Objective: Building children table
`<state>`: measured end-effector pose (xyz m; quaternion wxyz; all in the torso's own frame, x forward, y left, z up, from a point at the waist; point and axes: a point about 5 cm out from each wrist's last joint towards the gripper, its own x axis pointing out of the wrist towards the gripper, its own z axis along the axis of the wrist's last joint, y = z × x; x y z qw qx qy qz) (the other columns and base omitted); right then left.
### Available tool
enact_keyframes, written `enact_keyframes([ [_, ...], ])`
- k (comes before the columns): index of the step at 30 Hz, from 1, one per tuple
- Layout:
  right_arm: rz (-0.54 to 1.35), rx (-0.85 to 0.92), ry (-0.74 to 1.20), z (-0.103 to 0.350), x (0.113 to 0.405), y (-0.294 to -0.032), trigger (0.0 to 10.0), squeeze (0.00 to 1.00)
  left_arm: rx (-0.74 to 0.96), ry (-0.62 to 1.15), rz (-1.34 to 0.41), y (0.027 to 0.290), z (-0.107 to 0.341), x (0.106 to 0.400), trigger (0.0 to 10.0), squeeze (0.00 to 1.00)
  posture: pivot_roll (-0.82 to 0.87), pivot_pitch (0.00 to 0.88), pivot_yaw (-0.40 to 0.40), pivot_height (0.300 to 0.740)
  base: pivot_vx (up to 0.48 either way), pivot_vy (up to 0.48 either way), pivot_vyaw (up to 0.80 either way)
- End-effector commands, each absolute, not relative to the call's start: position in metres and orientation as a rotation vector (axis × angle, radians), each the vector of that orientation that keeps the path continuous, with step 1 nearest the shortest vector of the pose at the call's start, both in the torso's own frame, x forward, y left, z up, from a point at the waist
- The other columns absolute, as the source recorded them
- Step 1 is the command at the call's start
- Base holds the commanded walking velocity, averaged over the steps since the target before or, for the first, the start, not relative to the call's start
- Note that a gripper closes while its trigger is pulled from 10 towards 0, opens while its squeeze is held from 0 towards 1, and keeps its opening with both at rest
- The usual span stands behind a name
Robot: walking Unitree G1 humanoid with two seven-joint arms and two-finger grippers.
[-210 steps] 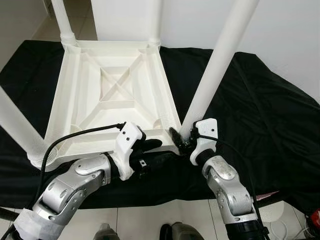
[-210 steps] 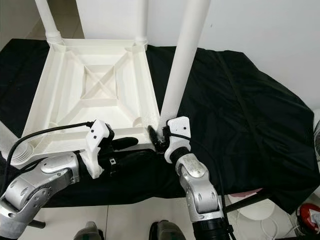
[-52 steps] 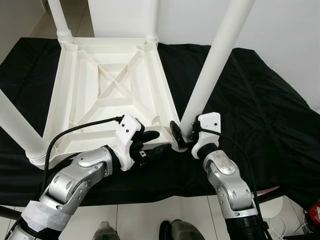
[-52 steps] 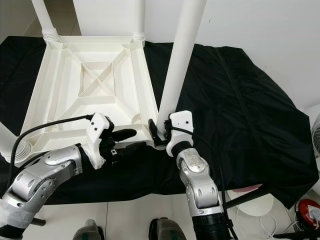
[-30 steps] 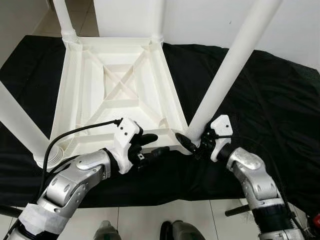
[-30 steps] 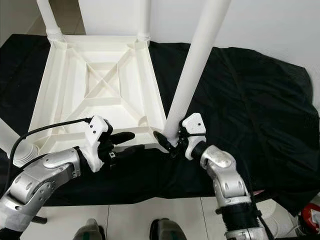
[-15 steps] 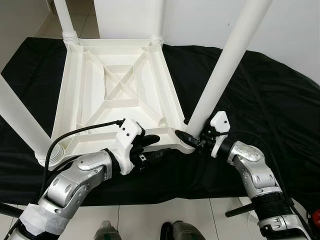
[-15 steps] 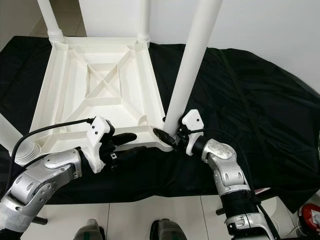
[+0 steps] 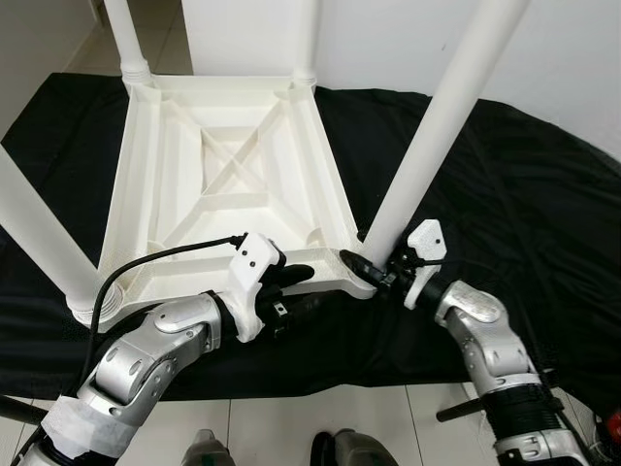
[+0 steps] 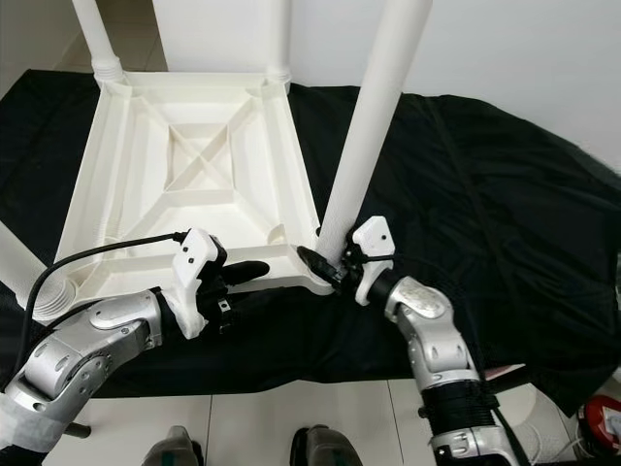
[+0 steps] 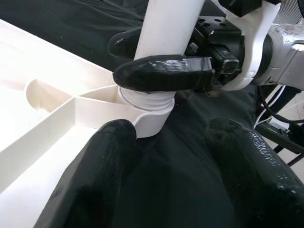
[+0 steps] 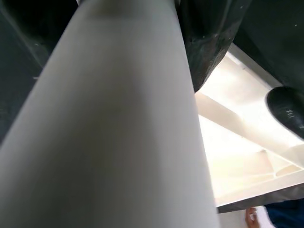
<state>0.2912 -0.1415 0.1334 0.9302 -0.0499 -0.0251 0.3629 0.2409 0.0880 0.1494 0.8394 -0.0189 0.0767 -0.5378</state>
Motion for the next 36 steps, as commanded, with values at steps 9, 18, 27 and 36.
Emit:
enact_keyframes([
  [9, 0.409, -0.062, 0.008, 0.127, 0.286, -0.121, 10.0, 0.00, -0.031, 0.147, -1.256, 0.082, 0.150, 0.236, 10.0, 0.00, 0.03, 0.054, -0.068, 0.740, 0.000, 0.000, 0.00],
  [18, 0.330, -0.022, 0.014, 0.127, 0.279, -0.101, 10.0, 0.00, -0.036, 0.145, -1.262, 0.079, 0.148, 0.234, 10.0, 0.00, 0.03, 0.030, -0.066, 0.740, 0.000, 0.000, 0.00],
  [27, 0.349, 0.005, -0.062, 0.136, 0.276, -0.099, 10.0, 1.00, -0.049, 0.121, -1.253, 0.075, 0.151, 0.237, 10.0, 0.00, 0.03, 0.014, -0.061, 0.740, 0.000, 0.000, 0.00],
  [36, 0.485, -0.014, -0.069, 0.127, 0.275, -0.115, 10.0, 0.00, -0.040, 0.114, -1.247, 0.075, 0.151, 0.238, 10.0, 0.00, 0.05, 0.005, -0.068, 0.740, 0.000, 0.000, 0.00],
])
